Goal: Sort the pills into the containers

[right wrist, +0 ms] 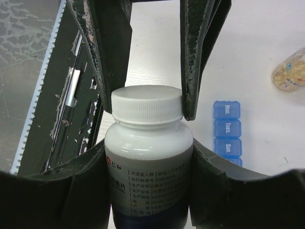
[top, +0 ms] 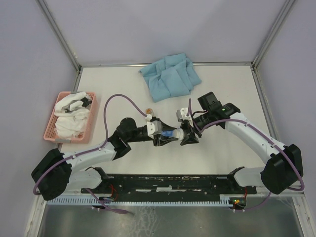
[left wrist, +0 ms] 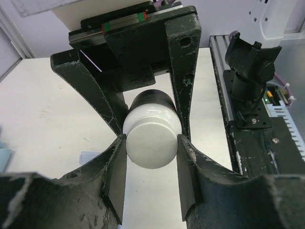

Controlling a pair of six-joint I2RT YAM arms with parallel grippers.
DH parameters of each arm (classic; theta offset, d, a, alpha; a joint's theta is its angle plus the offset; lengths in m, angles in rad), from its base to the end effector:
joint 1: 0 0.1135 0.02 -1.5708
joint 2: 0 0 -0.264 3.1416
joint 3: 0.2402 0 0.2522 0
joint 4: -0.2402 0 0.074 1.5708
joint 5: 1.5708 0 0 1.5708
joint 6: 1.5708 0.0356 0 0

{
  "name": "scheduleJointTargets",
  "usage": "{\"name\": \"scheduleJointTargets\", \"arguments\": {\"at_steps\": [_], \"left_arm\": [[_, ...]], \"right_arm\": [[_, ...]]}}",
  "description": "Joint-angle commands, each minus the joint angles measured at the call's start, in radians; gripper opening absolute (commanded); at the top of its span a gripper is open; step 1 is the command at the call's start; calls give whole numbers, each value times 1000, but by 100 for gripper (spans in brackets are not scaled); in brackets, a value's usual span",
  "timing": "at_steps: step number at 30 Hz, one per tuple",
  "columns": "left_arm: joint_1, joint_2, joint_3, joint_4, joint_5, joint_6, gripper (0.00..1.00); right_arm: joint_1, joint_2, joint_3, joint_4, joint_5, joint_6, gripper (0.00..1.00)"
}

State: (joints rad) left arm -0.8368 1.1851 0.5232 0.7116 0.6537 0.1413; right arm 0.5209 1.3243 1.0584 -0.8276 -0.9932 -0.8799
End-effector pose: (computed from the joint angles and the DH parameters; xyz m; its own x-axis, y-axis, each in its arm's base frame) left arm 0.1533 -0.2023 0.2600 0.1733 -0.0251 -0.9846 0.9817 0.0851 0.1706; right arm 0.2025 0.1506 0.2800 -0.0243 -0.4991 -0.8662 -0.9796 -0.1609 0.1202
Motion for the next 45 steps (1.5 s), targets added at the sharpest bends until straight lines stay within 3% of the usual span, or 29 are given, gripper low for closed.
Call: {"name": "scheduleJointTargets", "arguments": {"at_steps": [1,6,10,15,21,25,28,35,39,42,45], "left_arm": [[6,-15,16,94,-29,-162,5],[5,0,36,83,-253,-601,3],[2,-17,86,-115,-422,-953,3],[-34,-23,147,-302,-519,-1190,3],[-63,-12,213,-374,-527,-1193,9],[-63,-35,194,-371,-548,-1181,55],[-62,-61,161,-344,-545,-1168,71],[-62,-178,59,-329,-547,-1063,86],[-62,-270,-91,-236,-503,-954,91],[-63,-348,-213,-122,-474,-848,95],[-62,-429,-320,-38,-495,-646,99]], "right_arm": [[-4,-4,40,45,1,32,1],[-3,4,35,108,69,117,1],[-2,15,36,130,104,150,1],[-3,24,36,138,112,168,1],[-4,22,38,139,111,169,1],[-3,23,38,137,110,169,1],[-3,25,40,130,105,165,1],[-3,21,40,109,76,138,1],[-3,17,45,93,65,117,1],[-3,17,45,84,55,107,1],[-4,19,45,75,41,93,1]]}}
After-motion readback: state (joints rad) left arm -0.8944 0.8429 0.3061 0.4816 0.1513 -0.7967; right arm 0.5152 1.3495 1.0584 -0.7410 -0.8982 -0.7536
